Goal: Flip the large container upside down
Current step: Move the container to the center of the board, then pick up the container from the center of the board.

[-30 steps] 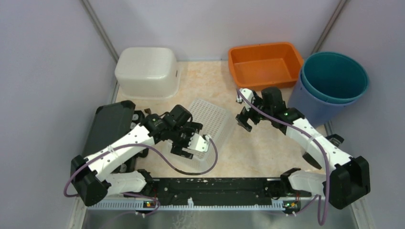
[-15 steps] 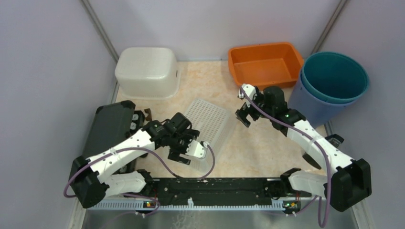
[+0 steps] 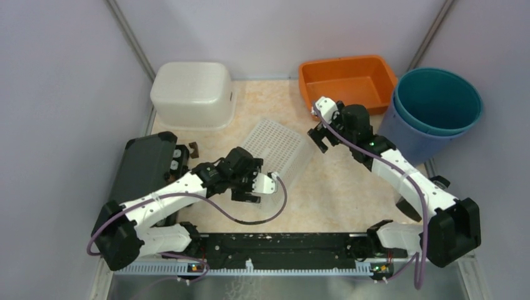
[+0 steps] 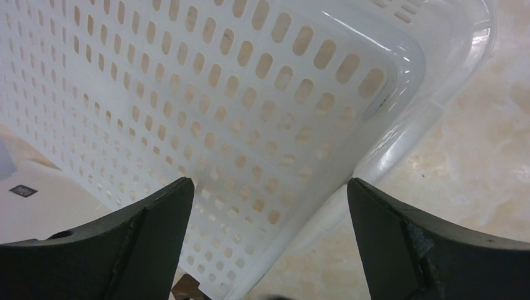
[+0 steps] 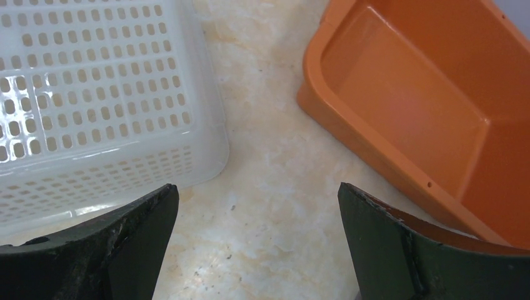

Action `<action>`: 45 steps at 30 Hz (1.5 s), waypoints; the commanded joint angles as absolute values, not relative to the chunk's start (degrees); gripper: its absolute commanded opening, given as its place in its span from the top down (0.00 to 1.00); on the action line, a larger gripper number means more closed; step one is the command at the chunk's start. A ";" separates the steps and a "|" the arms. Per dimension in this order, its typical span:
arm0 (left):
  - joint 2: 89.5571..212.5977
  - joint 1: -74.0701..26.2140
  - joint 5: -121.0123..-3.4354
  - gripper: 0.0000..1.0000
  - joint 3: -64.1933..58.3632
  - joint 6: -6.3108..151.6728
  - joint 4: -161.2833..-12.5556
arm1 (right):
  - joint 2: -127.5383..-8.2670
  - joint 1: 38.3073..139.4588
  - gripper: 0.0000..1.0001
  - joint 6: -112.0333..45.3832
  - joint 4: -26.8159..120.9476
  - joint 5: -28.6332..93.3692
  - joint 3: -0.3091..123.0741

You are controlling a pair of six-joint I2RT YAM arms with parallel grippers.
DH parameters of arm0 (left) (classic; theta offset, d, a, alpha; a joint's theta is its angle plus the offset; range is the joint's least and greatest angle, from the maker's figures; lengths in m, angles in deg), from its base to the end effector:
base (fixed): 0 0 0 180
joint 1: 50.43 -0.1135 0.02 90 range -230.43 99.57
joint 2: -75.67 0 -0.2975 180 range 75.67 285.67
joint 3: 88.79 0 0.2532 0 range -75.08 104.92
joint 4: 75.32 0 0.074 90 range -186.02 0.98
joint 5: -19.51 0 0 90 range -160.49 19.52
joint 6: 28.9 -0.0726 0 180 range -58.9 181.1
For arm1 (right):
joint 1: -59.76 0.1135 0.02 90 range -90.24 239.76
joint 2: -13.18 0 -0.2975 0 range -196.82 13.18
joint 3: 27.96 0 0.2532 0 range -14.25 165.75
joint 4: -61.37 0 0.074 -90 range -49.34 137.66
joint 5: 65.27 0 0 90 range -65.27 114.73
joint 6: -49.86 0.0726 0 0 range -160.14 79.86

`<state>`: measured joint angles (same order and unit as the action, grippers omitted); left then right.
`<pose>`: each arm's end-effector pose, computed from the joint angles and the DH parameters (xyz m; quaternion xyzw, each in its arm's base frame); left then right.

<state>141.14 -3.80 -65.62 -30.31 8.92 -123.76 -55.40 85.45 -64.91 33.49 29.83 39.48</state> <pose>0.1540 -0.1720 0.2328 0.7326 0.6112 -0.0261 0.2985 0.2607 0.1326 0.3144 -0.3874 0.7691 0.0424 0.5066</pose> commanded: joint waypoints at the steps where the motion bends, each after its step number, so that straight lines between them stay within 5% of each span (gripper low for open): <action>1: 144.57 -3.69 -69.92 0.01 -29.40 13.09 -113.39 | -59.08 85.37 0.01 -63.13 37.47 25.17 45.02; 27: 138.82 -3.69 -65.81 0.01 -31.57 14.06 -114.51 | -106.23 84.03 0.13 -50.51 26.94 14.82 92.46; 36: 138.21 -3.75 -66.17 0.01 -33.24 14.33 -112.90 | -114.56 83.57 0.16 -49.94 25.75 13.52 97.89; 45: 137.74 -3.82 -66.42 0.01 -33.90 14.68 -112.29 | -115.40 82.68 0.44 -48.61 25.53 15.87 97.88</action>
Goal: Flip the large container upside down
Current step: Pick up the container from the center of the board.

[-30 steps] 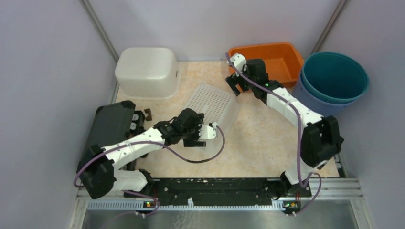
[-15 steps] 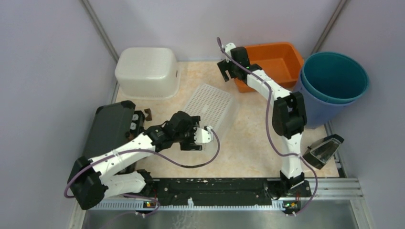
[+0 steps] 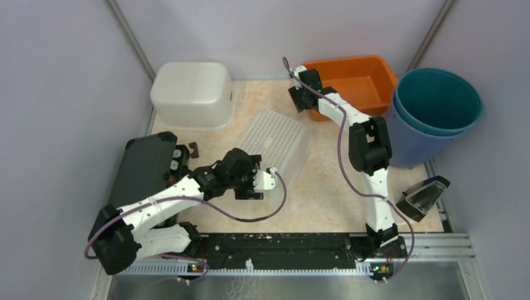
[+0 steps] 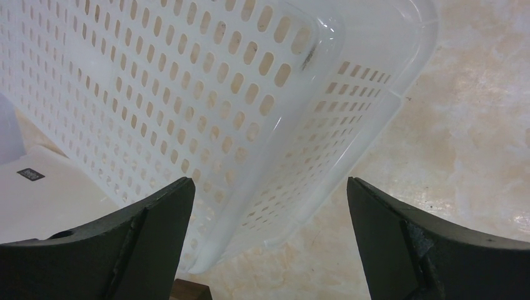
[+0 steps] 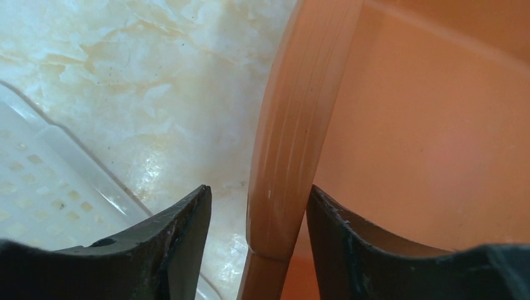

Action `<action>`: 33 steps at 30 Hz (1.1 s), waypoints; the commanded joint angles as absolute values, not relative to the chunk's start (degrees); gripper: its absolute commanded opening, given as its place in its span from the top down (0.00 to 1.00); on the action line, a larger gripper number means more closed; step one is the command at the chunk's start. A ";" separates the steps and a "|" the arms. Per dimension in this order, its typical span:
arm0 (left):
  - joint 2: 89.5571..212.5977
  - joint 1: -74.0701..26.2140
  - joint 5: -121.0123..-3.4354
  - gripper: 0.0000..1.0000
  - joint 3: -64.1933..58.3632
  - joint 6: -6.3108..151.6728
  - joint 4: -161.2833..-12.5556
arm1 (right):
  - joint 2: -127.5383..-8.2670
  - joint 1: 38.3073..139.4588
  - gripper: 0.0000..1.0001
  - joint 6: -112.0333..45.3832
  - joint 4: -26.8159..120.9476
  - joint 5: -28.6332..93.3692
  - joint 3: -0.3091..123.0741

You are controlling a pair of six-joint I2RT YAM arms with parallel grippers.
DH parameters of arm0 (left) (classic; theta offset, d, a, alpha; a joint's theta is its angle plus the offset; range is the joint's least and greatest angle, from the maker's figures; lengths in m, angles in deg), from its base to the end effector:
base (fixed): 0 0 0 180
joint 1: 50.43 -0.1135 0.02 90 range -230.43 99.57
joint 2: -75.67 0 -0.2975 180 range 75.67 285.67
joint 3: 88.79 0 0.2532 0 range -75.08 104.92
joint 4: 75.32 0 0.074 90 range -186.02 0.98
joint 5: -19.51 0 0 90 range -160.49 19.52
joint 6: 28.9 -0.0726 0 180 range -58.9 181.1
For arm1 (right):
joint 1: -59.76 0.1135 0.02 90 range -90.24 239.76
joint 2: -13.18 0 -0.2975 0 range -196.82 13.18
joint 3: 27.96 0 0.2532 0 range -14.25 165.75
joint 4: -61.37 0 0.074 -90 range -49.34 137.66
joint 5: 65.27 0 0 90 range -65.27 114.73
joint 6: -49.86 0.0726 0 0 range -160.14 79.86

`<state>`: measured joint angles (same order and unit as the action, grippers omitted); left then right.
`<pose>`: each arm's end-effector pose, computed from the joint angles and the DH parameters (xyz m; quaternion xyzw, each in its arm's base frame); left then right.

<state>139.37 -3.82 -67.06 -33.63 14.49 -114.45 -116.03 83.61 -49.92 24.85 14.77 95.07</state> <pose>0.1598 -0.1754 0.2343 0.6848 0.6325 -0.0279 0.3609 0.5234 0.2177 0.2181 -0.2307 0.8836 -0.0300 0.4064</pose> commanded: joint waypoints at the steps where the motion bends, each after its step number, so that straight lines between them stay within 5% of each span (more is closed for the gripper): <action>1: 137.65 -3.80 -66.55 0.01 -33.82 14.62 -112.43 | -115.15 82.51 0.50 -48.50 25.45 16.12 97.84; 9: 136.76 -3.79 -67.10 0.01 -33.36 13.34 -113.34 | -108.02 82.17 1.00 -49.40 24.98 20.77 96.43; 33: 135.61 -3.84 -69.85 0.01 -30.70 10.58 -114.78 | -65.68 82.17 1.00 -46.93 32.61 37.25 81.54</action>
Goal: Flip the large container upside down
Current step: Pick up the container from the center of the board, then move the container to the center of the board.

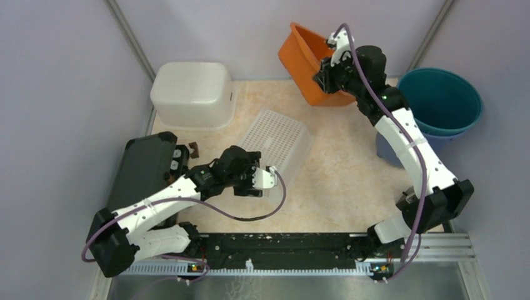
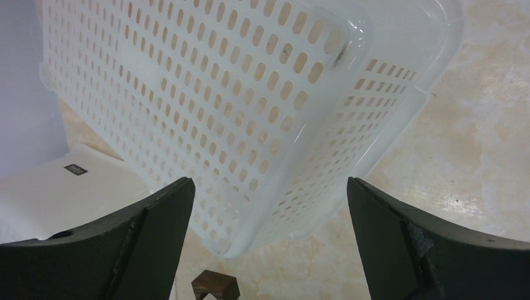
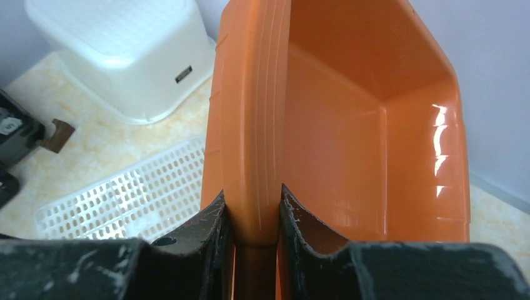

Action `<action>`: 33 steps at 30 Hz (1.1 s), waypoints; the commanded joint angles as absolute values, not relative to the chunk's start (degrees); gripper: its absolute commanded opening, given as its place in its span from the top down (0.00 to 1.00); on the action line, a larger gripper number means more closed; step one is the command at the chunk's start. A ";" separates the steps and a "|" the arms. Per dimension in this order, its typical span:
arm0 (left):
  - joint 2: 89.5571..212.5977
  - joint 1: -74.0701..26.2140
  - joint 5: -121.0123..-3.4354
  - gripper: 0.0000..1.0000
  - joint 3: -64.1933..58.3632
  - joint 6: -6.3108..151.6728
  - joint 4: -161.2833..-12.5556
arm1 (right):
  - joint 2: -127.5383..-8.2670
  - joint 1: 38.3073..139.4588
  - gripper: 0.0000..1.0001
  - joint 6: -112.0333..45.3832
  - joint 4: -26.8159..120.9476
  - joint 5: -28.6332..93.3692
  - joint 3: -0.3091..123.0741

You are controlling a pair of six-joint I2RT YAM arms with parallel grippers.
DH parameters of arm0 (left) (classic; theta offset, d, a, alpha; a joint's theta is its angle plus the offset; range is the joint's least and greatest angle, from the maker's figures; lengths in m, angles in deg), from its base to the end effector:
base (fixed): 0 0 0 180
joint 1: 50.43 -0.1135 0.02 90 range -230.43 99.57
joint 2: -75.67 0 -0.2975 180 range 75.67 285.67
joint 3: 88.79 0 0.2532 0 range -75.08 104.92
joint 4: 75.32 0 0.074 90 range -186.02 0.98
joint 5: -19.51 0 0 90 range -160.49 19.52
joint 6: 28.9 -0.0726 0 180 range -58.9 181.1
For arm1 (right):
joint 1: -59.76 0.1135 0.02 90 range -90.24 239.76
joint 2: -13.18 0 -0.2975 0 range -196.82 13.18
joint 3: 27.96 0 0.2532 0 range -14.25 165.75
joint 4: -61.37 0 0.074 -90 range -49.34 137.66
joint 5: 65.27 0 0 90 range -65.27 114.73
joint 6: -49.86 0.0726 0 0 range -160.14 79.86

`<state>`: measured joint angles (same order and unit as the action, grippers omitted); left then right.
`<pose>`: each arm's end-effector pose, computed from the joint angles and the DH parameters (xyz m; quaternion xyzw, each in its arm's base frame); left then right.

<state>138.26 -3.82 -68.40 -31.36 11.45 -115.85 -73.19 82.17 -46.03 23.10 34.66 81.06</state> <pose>0.1613 -0.1745 0.2500 0.6942 0.6129 -0.0069 0.3774 0.3419 0.1545 0.4687 -0.2447 0.7568 0.1547 0.5860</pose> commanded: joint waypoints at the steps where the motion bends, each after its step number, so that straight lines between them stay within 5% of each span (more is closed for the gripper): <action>1: 135.44 -3.85 -69.97 0.01 -30.93 10.56 -114.78 | -64.45 82.17 1.00 -46.71 32.75 37.85 81.48; 16: 140.62 -3.84 -84.23 0.01 -32.61 9.31 -100.73 | -50.61 82.17 1.00 -42.70 21.65 55.76 88.82; 33: 154.22 -8.84 -98.25 0.01 -25.95 4.16 -74.78 | -46.28 82.06 1.00 -42.59 15.59 57.12 96.58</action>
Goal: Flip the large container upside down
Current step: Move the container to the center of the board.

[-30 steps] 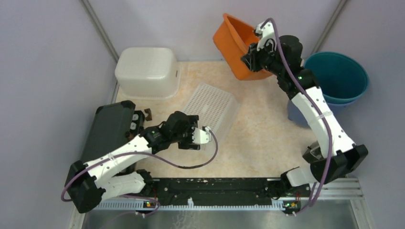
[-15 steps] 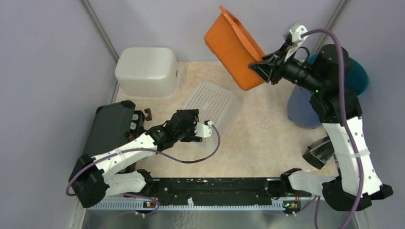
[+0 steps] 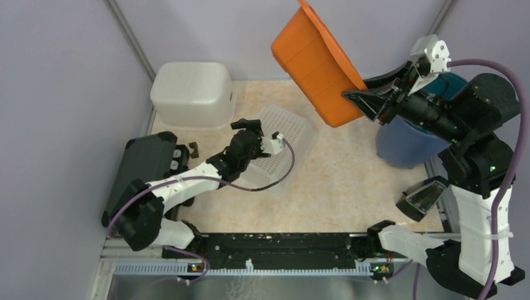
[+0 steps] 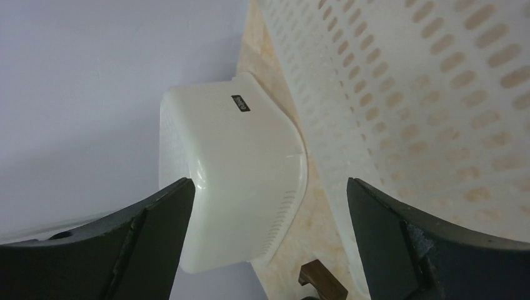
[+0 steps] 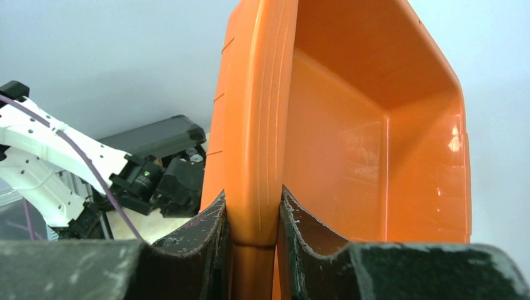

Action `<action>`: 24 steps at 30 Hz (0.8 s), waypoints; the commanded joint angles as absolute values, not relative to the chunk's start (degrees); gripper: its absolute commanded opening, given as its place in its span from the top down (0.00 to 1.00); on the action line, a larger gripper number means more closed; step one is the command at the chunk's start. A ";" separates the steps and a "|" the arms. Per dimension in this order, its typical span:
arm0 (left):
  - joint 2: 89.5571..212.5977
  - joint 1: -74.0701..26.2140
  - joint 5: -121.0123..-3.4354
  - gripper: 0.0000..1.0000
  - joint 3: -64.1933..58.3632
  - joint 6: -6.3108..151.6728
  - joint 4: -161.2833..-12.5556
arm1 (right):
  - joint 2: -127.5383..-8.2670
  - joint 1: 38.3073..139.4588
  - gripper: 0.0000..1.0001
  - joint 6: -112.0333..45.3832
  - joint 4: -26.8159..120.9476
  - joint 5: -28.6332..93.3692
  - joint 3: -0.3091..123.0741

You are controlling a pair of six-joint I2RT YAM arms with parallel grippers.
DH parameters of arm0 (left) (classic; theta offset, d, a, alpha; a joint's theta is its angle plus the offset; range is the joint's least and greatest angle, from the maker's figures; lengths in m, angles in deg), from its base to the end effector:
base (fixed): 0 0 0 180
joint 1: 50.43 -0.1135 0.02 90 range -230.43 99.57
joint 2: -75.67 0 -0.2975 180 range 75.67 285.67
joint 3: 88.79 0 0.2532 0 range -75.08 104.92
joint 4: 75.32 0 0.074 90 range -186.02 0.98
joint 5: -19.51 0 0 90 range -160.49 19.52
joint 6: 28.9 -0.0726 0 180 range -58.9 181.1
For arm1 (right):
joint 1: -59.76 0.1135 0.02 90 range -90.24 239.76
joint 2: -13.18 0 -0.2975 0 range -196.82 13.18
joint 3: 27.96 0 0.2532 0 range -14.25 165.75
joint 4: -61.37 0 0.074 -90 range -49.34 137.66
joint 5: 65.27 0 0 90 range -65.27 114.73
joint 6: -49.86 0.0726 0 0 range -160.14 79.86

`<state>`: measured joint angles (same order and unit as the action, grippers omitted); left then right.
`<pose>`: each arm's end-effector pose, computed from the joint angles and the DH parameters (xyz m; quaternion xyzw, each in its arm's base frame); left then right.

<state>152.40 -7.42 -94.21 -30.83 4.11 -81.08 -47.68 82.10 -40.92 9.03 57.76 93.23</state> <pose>0.2534 -0.1964 0.2633 0.5592 0.6143 0.2360 0.5042 0.1089 0.0875 0.6121 -0.3362 0.5733 0.3185 0.6759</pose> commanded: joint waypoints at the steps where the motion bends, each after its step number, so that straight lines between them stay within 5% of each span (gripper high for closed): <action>1: 153.31 -9.26 -96.96 0.01 -24.79 5.54 -77.71 | -46.22 82.03 1.00 -42.60 15.58 56.96 96.47; 10: 139.90 -13.20 -66.39 0.01 -14.28 10.66 -121.85 | -47.82 82.07 1.00 -41.60 15.70 58.15 96.27; 24: 146.02 -13.14 -77.33 0.01 -27.58 1.55 -110.19 | -48.22 82.02 1.00 -40.93 14.62 61.06 99.75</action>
